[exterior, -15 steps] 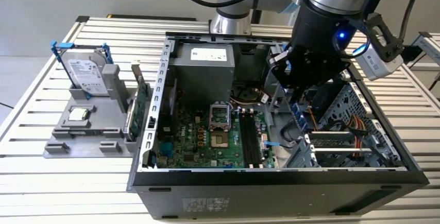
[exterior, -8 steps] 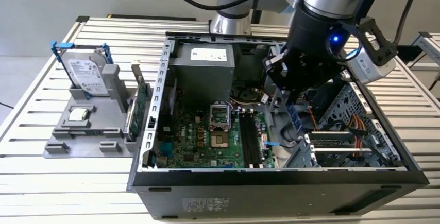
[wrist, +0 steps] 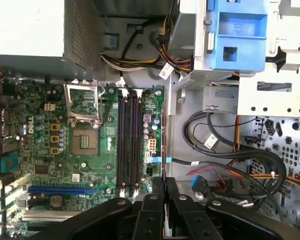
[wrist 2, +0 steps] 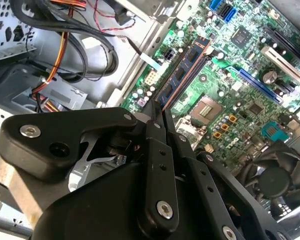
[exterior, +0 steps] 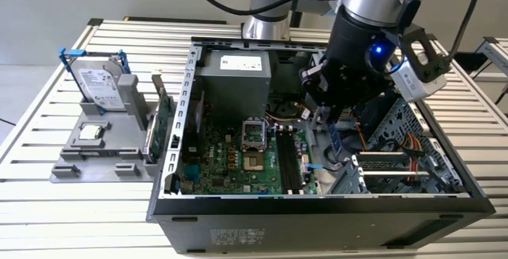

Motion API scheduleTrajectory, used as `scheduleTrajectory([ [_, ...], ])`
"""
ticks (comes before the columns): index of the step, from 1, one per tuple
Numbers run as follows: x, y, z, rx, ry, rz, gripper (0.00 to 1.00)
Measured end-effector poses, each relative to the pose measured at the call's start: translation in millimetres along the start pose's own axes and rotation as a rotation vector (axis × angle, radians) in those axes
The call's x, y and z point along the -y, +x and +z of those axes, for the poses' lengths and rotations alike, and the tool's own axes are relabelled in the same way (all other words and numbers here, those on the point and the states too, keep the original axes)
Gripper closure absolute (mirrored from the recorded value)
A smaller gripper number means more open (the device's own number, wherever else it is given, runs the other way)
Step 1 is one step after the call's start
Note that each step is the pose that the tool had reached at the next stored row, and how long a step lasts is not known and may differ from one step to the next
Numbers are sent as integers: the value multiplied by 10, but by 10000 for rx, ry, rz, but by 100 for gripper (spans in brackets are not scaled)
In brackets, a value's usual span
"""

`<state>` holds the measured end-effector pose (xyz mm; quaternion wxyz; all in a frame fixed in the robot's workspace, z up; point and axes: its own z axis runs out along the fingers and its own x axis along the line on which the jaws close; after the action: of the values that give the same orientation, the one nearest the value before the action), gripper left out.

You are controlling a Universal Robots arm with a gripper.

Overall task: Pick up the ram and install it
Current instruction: 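Insert the ram into the slot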

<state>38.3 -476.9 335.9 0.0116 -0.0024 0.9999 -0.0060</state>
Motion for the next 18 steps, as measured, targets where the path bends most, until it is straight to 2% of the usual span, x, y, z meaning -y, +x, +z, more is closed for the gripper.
scheduleTrajectory([
  [8, -9, 77, 117, -2, 3, 160, 100],
  [14, -27, 92, 183, -7, 4, 213, 100],
  [15, -47, 94, 213, -16, 6, 389, 100],
  [18, -73, 101, 245, -18, 10, 465, 100],
])
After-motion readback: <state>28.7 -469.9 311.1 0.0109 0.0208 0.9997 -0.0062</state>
